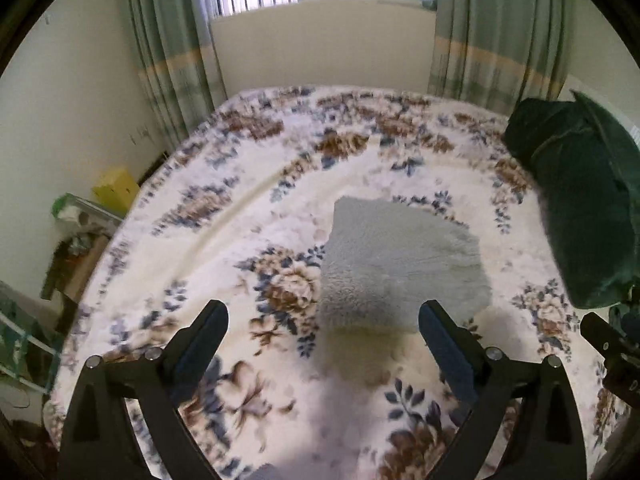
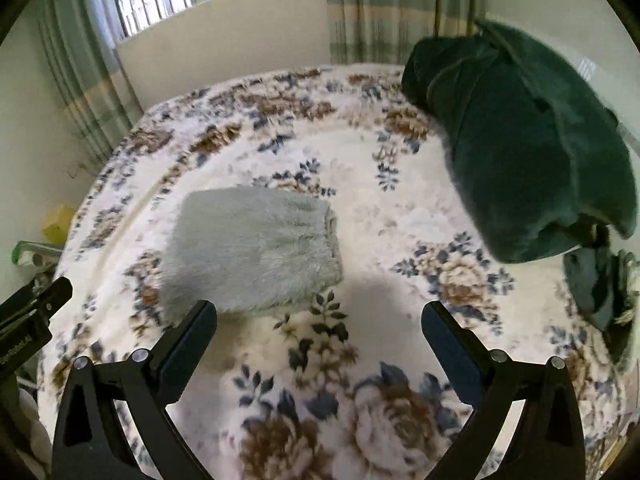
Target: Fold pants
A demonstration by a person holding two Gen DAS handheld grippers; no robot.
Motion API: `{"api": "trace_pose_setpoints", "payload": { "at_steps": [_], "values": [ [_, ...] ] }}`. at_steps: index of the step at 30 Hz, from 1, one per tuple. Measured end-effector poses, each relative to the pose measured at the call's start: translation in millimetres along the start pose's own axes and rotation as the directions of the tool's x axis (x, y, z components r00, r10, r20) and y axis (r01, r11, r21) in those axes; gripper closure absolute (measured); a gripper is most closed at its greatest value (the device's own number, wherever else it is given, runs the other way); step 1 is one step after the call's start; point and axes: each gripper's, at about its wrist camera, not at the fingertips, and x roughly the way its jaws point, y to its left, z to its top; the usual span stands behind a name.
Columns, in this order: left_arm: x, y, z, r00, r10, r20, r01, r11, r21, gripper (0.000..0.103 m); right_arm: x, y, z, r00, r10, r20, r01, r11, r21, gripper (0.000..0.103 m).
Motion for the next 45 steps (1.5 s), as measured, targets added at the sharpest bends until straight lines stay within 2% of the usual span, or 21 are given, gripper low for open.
{"api": "trace_pose_setpoints", "payload": {
  "at_steps": [5, 12, 17, 23, 25, 30, 34, 38, 45],
  "values": [
    [-89.9, -1.5, -4.5, 0.998, -0.024, 0.063, 0.024, 1.000, 0.002, 0.006, -115.8, -6.7, -13.8, 0.997, 0.016, 0.081, -0.014, 1.000, -0.027, 0.000],
    [-206.9, -3.1, -24.5, 0.992, -0.030, 0.119, 0.030, 1.000, 0.000, 0.006, -252.3, -18.9, -38.9, 0.985, 0.037, 0.167, -0.027, 0.998, -0.062, 0.000],
    [-266.3, -2.0, -40.8, 0.990, -0.028, 0.139, 0.030, 0.999, -0.011, 0.006, -342.7, -26.3, -61.1, 0.970, 0.026, 0.242, -0.002, 0.995, -0.097, 0.000],
    [-322.9, 4.7, -55.3, 0.991, -0.034, 0.133, 0.037, 0.999, -0.019, 0.005, -424.2, -31.6, -85.9, 0.959, 0.013, 0.285, 0.022, 0.993, -0.118, 0.000],
    [-339.5, 6.9, -58.4, 0.990, -0.036, 0.138, 0.038, 0.999, -0.011, 0.000, -452.5, -31.9, -94.4, 0.955, 0.013, 0.297, 0.023, 0.993, -0.118, 0.000],
    [-371.1, 14.8, -63.8, 0.984, -0.027, 0.178, 0.028, 1.000, 0.000, 0.000, -504.9, -31.5, -106.0, 0.941, 0.019, 0.339, 0.019, 0.994, -0.108, 0.000],
    [-385.9, 22.6, -68.3, 0.981, -0.029, 0.190, 0.033, 0.999, -0.015, 0.000, -531.7, -32.3, -110.9, 0.932, 0.020, 0.363, 0.015, 0.995, -0.094, 0.000],
    [-391.2, 25.3, -71.1, 0.980, -0.029, 0.199, 0.033, 0.999, -0.017, 0.000, -551.8, -32.6, -116.6, 0.926, 0.025, 0.377, 0.012, 0.995, -0.096, 0.000],
    [-404.2, 26.8, -76.0, 0.980, -0.020, 0.200, 0.024, 1.000, -0.018, 0.000, -561.9, -35.9, -124.1, 0.932, 0.051, 0.358, -0.016, 0.995, -0.099, 0.000]
  ]
}}
